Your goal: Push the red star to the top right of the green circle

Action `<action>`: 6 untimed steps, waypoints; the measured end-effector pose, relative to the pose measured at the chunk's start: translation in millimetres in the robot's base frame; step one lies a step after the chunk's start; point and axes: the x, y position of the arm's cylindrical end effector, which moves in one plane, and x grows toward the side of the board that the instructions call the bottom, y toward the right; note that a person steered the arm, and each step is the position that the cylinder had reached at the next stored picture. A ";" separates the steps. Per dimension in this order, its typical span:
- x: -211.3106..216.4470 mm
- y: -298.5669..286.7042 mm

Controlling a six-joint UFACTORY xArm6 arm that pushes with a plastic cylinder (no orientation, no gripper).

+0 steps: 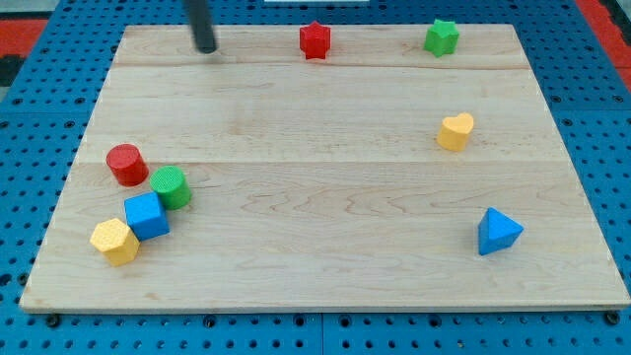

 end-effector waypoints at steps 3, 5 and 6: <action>-12.4 146.5; 56.3 117.2; 97.9 66.2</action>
